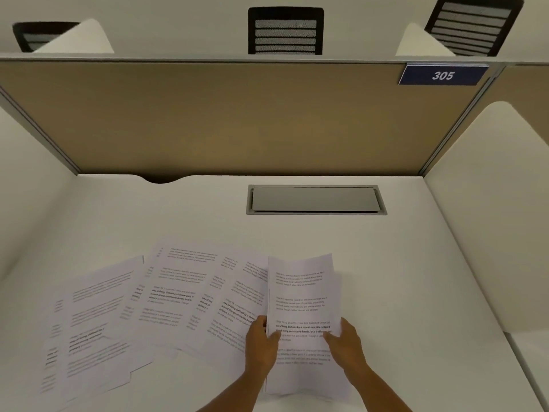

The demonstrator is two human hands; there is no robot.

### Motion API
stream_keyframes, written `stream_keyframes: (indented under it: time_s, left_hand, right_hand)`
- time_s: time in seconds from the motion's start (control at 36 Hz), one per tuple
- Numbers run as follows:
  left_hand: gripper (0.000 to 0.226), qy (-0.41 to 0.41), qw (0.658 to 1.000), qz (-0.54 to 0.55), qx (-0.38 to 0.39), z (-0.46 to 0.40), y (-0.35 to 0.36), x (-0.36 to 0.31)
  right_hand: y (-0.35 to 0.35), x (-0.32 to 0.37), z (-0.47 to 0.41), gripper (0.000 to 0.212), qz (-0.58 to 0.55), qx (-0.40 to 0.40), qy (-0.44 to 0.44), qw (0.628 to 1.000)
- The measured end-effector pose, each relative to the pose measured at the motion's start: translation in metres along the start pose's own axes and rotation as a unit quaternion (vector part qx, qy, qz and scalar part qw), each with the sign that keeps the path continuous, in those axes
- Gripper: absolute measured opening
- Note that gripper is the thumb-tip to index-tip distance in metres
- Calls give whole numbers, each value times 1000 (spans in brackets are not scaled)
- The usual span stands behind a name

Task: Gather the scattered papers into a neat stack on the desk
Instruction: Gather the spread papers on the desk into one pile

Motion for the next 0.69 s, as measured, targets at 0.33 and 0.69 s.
stream_keyframes:
  time_s: [0.33,0.69]
  left_hand:
    - [53,-32,961,-273,-9,-8,11,-9]
    - [45,-15,983,-180,15,-18,8,-8]
  right_hand:
    - [17,5,-15,42,253,-49,34,966]
    - [22,14,-19,43,153,-27,55,986]
Point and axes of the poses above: each hand's wrist, its own z-axis away from the middle knuckle, its own y-axis out of the palm, x = y × z, the point moved 2 cm from there along -z, towards the middle knuckle, and after that the axes turned 14 degrees about z, right-handed, at the moved point
